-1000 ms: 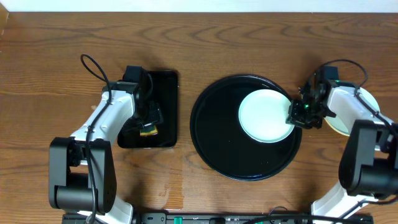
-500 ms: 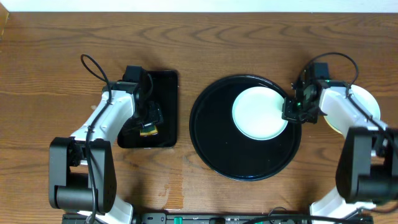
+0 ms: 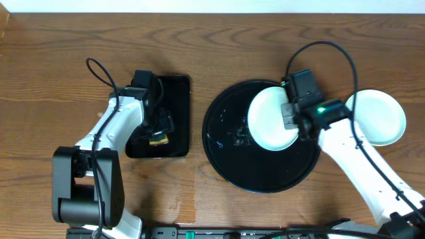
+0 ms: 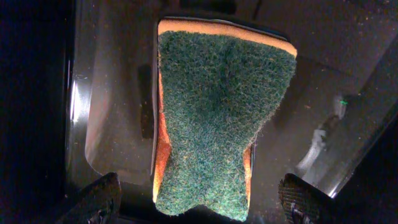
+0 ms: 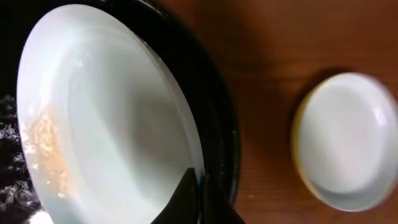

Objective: Clean dirty plates on tray and stack at the side

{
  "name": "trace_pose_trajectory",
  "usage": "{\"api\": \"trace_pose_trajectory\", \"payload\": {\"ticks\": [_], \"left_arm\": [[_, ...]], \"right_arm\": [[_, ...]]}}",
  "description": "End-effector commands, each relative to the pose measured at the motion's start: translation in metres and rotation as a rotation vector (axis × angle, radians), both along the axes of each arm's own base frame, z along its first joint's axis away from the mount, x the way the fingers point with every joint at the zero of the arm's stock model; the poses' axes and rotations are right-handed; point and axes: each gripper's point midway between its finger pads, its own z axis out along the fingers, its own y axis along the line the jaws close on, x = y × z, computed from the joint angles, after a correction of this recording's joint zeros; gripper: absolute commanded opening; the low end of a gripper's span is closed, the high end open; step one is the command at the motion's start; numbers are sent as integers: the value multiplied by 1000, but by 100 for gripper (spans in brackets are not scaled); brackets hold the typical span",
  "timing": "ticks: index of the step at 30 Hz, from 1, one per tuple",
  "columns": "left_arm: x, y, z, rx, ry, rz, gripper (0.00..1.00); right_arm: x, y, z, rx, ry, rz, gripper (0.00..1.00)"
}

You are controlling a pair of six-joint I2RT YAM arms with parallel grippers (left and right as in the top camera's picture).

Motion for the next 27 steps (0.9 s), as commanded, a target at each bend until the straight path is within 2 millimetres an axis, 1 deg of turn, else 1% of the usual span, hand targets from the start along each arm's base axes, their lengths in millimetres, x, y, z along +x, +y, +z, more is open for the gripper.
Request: {"api": "trace_pose_trajectory", "payload": {"ticks": [1,8,12,16,18,24,27], "left_arm": [[-1,1,0,3,4,1,82],[-1,1,0,3,4,0,82],[-1,1,0,3,4,0,83],[-1,1,0,3,4,0,82],[-1,1,0,3,4,0,83],[-1,1,0,3,4,0,83],[-1,1,0,3,4,1,82]], "right_arm": [[3,-1,25,-170,-114,-3,1],[-2,14,45,-314,-211,38,1],[-8,29,60,-393,-284,75,1],[-16,48,73,-455,-355,123,1],[-22,58,84,-504,-409,141,1],[-34,69,112,-625,-538,146,1],[-38,73,121,-684,-570,159,1]]}}
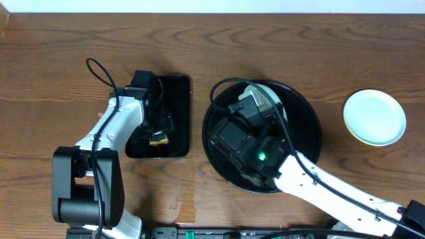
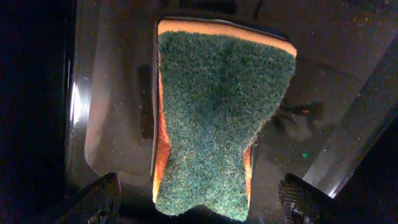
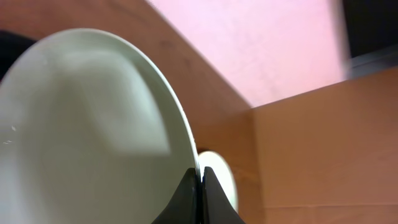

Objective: Clean dirty plates on tray and stack at the side

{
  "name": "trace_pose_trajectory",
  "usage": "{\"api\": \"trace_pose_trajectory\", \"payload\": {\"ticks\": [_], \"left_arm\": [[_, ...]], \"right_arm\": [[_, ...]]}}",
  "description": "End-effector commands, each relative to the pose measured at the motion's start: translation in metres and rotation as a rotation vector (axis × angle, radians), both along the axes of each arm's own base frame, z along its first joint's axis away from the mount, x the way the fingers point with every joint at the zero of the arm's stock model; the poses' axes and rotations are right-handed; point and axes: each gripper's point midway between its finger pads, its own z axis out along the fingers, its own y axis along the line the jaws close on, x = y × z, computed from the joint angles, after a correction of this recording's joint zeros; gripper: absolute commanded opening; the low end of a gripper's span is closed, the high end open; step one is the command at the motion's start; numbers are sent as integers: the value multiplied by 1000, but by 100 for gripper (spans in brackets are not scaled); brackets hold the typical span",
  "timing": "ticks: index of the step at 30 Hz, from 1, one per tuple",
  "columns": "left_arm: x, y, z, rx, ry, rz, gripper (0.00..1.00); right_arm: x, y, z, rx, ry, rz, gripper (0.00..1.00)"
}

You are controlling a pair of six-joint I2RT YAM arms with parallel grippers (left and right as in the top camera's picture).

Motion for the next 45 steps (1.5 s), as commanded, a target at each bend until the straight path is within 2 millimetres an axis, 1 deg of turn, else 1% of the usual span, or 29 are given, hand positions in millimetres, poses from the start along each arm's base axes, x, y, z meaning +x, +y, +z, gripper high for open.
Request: {"api": "trace_pose_trajectory", "payload": {"ticks": [1,4,8,15,26,31,35,40,45], "left_arm": [[-1,1,0,2,4,0,83],[-1,1,0,2,4,0,82],[-1,1,0,2,4,1,82],[-1,1,0,2,4,0,82],[-1,1,0,2,4,1,83],[-1,1,0,2,4,0,83],[-1,1,0,2,4,0,83],[-1,1,0,2,4,0,83],[-1,1,0,2,4,0,83]], "right_arm": [[-8,-4,38,-114,-153,-28,1],[-12,-1,47,-147,-192,-25,1],[-16,5,47,-171,-179,3,1],[-18,9,48,-190,-182,18,1],[-18,10,48,-175,-185,18,1],[-17,13,44,-155,-167,30,1],[-16,11,43,-139,-169,21,1],[-10,5,37,-118,-136,8,1],[-1,-5,24,-38,-94,-26,1]]}}
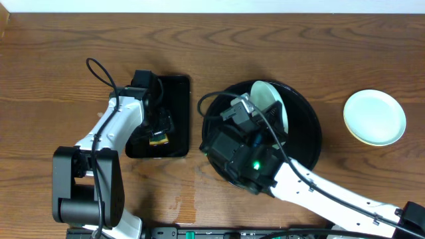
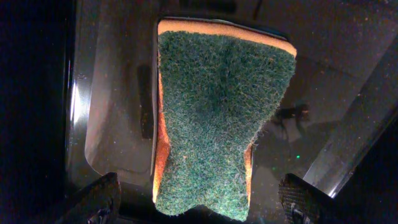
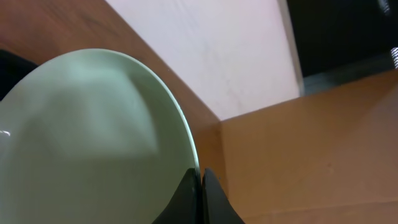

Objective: Clean dirty plates on tray and stack at the side

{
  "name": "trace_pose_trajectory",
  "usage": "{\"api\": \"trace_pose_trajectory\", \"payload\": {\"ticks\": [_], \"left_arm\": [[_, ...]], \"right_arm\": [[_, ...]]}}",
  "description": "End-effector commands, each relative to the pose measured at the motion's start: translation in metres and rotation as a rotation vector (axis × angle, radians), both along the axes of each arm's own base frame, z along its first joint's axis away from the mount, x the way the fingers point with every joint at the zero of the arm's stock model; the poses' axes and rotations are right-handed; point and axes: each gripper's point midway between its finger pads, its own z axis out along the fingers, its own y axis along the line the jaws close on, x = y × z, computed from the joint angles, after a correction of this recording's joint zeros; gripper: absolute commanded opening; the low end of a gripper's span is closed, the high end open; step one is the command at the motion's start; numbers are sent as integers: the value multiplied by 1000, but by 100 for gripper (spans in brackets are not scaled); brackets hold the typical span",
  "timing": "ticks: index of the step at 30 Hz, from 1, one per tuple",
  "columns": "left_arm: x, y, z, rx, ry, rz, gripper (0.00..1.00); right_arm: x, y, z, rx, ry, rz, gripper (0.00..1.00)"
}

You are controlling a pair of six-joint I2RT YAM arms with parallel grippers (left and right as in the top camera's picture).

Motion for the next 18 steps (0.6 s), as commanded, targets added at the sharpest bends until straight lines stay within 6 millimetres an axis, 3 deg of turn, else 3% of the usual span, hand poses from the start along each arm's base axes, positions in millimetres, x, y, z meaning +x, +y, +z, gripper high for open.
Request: {"api": "trace_pose_trajectory", "payload": {"ticks": [1,6,10,13,18], "left_arm": [[-1,1,0,3,4,0,83],[-1,1,0,3,4,0,83],[-1,1,0,3,4,0,83],[-1,1,0,3,4,0,83],[-1,1,0,3,4,1,83]], "right_arm": [[7,-12,-2,108,8,-39,1],[20,-29,-28,263,112,-90,1],[30,-49,-57,529,266,-148,1],[36,-69,-65,690,322,-203,1],[46,-124,-77,961,358,-342,1]]}}
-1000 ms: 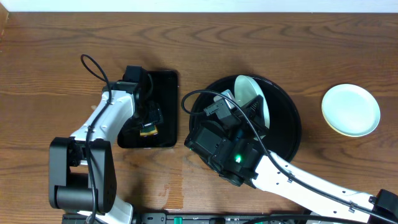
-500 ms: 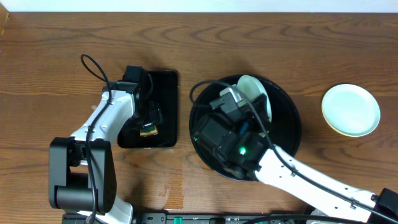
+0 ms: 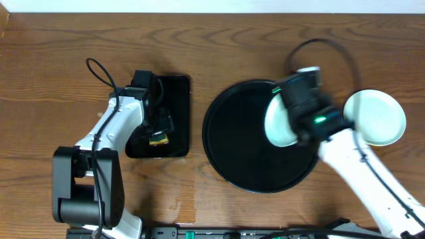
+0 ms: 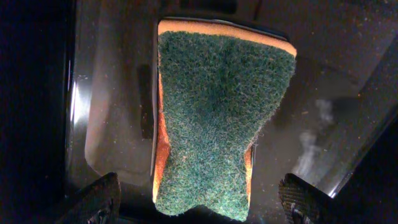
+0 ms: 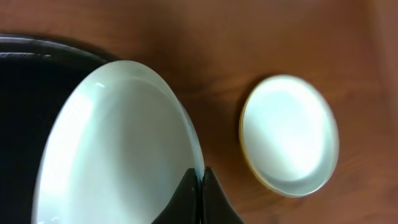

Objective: Clean dirty plates on tray and stack at the side

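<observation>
My right gripper (image 5: 200, 180) is shut on the rim of a white plate (image 5: 118, 149), held tilted over the right side of the round black tray (image 3: 232, 143); overhead the plate (image 3: 279, 123) shows beside the wrist. A second white plate (image 3: 376, 117) lies on the wood to the right, also in the right wrist view (image 5: 289, 134). In the left wrist view a green and orange sponge (image 4: 217, 112) lies in the black rectangular tray (image 3: 174, 116). My left gripper (image 4: 199, 202) stands open over it, fingers (image 4: 93, 199) wide of the sponge's sides.
Brown wooden table (image 3: 60, 60) all round. The round tray's surface looks dark and bare. A cable loops above each arm. The table's far edge runs along the top of the overhead view.
My right arm has swung from the tray's left and middle to its right side, carrying the plate, which now faces down toward the table beside the other plate. The left arm has not moved.
First my right gripper held a plate with orange crumbs on it at the tray's right part. Then the plate was tipped up steeply over the tray, and stayed so. Now it is back at the right edge, looking clean. The left gripper stayed open over the sponge.
</observation>
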{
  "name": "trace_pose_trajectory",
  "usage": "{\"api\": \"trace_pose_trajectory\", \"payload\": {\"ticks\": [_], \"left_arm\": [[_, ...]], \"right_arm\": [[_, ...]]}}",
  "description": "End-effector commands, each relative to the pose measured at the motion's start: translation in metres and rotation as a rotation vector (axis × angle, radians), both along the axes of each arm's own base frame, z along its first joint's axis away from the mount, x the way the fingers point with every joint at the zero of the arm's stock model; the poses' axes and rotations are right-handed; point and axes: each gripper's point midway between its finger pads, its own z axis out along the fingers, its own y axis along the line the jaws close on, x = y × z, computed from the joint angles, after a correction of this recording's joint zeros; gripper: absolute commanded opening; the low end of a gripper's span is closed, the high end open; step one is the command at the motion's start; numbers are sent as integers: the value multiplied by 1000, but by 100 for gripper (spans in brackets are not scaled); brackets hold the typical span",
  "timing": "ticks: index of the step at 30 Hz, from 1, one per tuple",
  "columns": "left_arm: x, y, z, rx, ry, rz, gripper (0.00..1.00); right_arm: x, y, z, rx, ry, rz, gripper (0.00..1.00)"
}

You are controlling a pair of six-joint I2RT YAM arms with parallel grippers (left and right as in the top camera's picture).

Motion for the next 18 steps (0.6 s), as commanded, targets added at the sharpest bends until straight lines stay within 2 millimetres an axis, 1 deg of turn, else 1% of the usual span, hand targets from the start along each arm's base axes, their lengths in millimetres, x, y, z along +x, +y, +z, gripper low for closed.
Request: {"api": "trace_pose_trajectory", "payload": {"ticks": [1,2,3,5,7,8,9,10,12,13,14,15,16,18], "left_arm": [[-1,1,0,3,4,1,83],[-1,1,0,3,4,1,83],[-1,1,0,3,4,1,83],[-1,1,0,3,4,1,83],[-1,1,0,3,4,1,83],[-1,1,0,3,4,1,83],[-1,1,0,3,4,1,83],[-1,1,0,3,4,1,83],[-1,1,0,3,4,1,83],[-1,1,0,3,4,1,83],[-1,1,0,3,4,1,83],[-1,1,0,3,4,1,83],[-1,1,0,3,4,1,83],[-1,1,0,3,4,1,83]], "right_arm": [[4,-21,-7,302,30,-86,1],[5,-36,-10,349,31,-127,1],[6,-64,-10,419,13,-209,1],[8,-97,-7,471,-31,-291,1],[8,-126,-4,509,-78,-359,1],[8,-138,-3,541,-98,-381,1],[7,-144,-2,566,-108,-394,1],[4,-151,-3,594,-113,-406,1],[0,-157,-6,643,-107,-420,1],[-2,-156,-8,664,-94,-411,1],[-3,-152,-12,684,-73,-398,4],[-5,-148,-16,697,-48,-383,9],[-7,-143,-21,708,-18,-370,20],[-13,-133,-36,714,60,-347,34]]}}
